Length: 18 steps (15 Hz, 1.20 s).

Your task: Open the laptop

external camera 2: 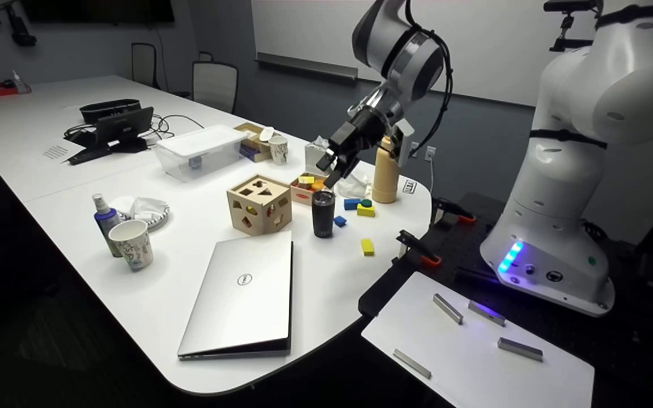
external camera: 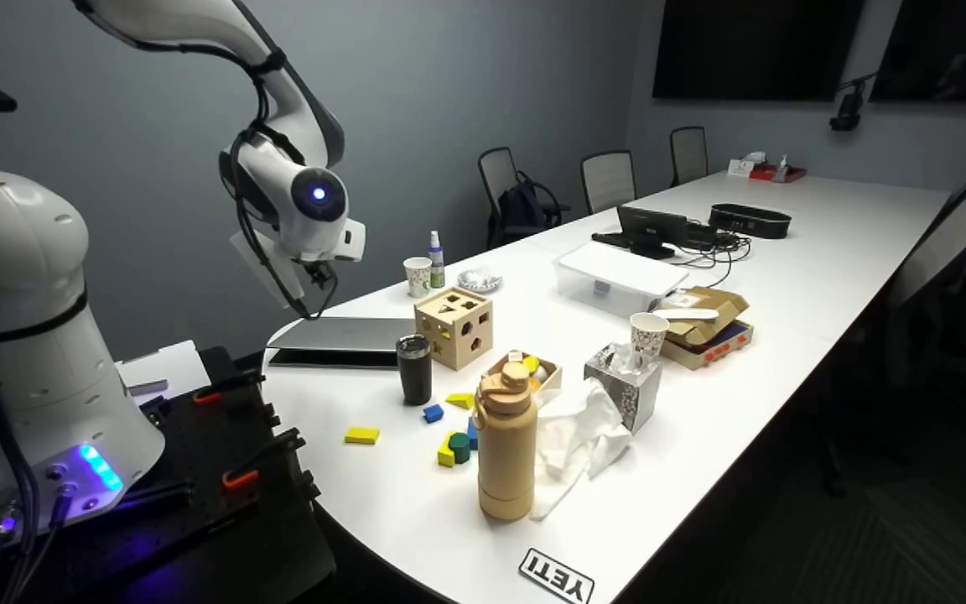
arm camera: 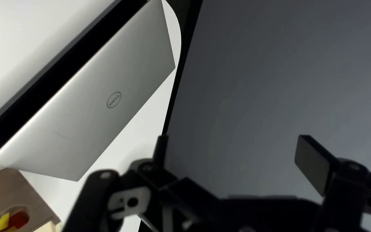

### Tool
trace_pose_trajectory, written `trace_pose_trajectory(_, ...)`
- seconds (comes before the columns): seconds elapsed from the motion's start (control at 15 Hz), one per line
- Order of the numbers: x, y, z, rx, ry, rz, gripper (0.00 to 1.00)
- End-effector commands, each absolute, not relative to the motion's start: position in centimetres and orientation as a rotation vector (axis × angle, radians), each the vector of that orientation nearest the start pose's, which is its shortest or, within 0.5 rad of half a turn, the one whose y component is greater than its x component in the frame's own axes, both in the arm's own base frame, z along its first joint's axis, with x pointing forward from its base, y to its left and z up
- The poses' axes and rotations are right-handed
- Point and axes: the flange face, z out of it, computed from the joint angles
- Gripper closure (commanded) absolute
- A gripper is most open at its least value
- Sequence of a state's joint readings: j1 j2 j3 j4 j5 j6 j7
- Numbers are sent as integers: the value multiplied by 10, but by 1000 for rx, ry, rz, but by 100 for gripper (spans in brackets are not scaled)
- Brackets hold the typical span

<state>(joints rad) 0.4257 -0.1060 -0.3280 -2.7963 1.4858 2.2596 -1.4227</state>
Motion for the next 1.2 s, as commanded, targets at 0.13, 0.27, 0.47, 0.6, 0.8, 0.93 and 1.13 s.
trace_pose_trajectory(0.13, 333, 76, 143, -2174, -267, -383, 0)
trace_pose_trajectory(0.27, 327, 75, 113, -2201, -261, -368, 0)
trace_pose_trajectory(0.47, 321, 77, 71, -2231, -251, -341, 0)
trace_pose_trajectory(0.6, 323, 79, 47, -2242, -247, -331, 0)
trace_pose_trajectory(0.8, 332, 93, 16, -2247, -249, -318, 0)
trace_pose_trajectory(0.93, 338, 104, 0, -2243, -246, -305, 0)
trace_pose_trajectory(1.13, 347, 120, -19, -2233, -263, -289, 0)
